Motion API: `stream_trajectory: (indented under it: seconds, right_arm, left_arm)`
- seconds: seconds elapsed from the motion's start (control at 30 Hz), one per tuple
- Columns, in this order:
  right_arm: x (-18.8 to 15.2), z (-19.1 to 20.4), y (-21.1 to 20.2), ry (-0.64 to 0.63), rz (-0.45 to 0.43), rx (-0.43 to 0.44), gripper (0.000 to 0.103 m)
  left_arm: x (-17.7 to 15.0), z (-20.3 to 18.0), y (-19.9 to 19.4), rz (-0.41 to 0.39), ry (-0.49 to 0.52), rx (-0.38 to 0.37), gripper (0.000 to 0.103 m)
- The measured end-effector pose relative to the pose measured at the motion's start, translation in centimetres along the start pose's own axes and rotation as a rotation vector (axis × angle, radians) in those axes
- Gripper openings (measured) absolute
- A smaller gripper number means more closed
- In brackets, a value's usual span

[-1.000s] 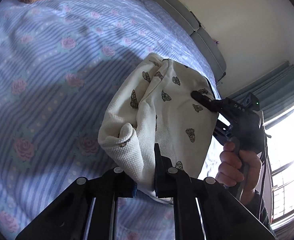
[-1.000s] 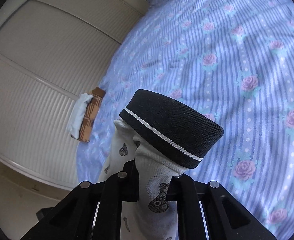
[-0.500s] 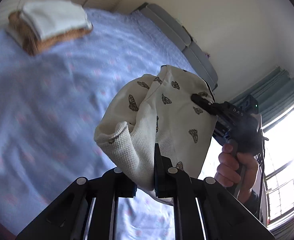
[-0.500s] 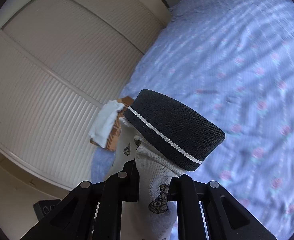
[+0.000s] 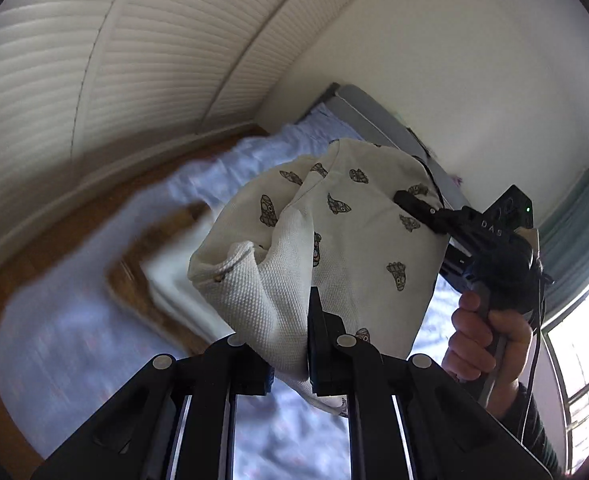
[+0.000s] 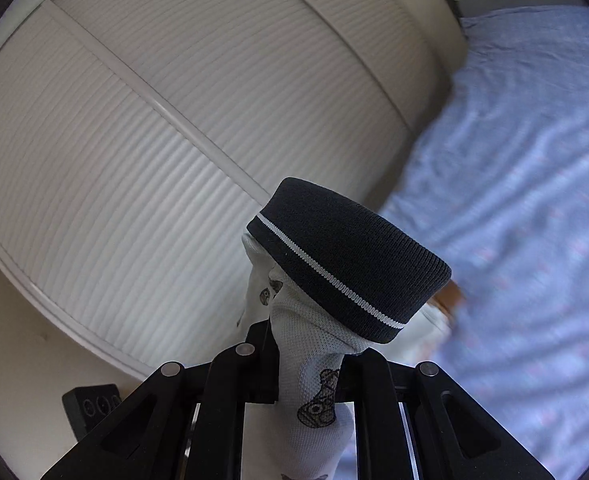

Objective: Fold small clothes
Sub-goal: 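Carry the folded shirt with both grippers onto the folded clothes stack and release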

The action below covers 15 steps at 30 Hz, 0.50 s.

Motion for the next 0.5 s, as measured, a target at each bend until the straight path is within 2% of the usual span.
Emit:
stream_trajectory:
  seconds: [0.1, 0.27, 0.33, 0.43, 0.47, 0.5]
  right_arm:
    - [0.8, -1.7, 4.4, 0.037, 0.028, -0.007, 0.014]
    - [-1.0, -7.3, 10.5, 0.101, 0.117, -0.107, 0.014]
    - [-2.4, -9.6, 11.5, 0.124, 0.145, -0.142, 0.014]
    - [-3.8, -11.6, 11.7, 0.135, 0.16, -0.176, 0.017]
    - [-4.2, -12.0, 11.6, 0.12, 0.16, -0.198, 0.019]
    - [-4.6, -12.1, 11.6, 0.101, 0.16, -0.218, 0.028]
  left_arm:
    - [2.0, 3.7, 2.4, 0.023, -0.007, 0.02, 0.014]
    - [-0.5, 9.4, 8.6, 0.134, -0.072, 0.044, 0.014]
    - [-1.9, 10.6, 10.4, 0.159, -0.077, 0.049, 0.015]
    - [-2.9, 11.4, 11.5, 0.142, -0.079, 0.026, 0.018]
    - [-3.1, 11.4, 11.6, 0.137, -0.075, 0.021, 0.02]
    - [-3.0, 11.4, 11.5, 0.133, -0.068, 0.021, 0.023]
Point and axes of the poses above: each gripper's, at about its wrist camera, not at the fingertips, and y roughly the way its jaws point, z to its left, x to its top, the point moved 9 cm from there along y, roughly the way its jaws point, and after that the axes turned 1 degree about x, right-handed, at the moved point
